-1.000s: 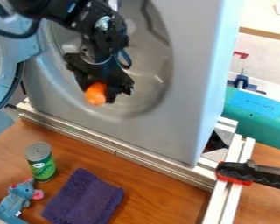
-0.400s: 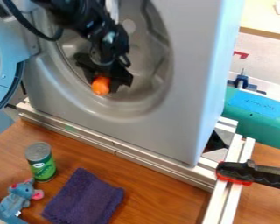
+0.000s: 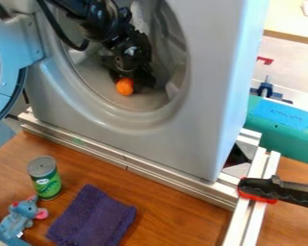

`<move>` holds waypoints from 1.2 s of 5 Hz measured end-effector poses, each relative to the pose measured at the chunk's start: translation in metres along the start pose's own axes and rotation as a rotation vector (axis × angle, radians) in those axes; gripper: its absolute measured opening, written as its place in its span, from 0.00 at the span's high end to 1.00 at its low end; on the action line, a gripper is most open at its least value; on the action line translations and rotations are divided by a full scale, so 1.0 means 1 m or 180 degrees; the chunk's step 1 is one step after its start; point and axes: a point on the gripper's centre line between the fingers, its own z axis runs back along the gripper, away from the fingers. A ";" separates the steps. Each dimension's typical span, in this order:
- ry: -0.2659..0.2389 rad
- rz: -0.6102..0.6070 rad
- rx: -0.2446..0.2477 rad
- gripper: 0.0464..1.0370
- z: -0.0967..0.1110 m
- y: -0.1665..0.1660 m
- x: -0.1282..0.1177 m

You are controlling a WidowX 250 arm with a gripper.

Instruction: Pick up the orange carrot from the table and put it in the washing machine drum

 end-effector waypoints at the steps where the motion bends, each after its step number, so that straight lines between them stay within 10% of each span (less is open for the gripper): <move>1: -0.0041 0.0205 -0.0171 0.31 -0.007 0.002 0.007; 2: 0.0083 0.0480 -0.0257 0.08 0.000 0.002 -0.002; 5: 0.0220 0.0750 -0.0233 0.05 0.032 0.018 -0.027; 6: 0.0573 0.0616 -0.0244 0.04 0.063 0.021 -0.052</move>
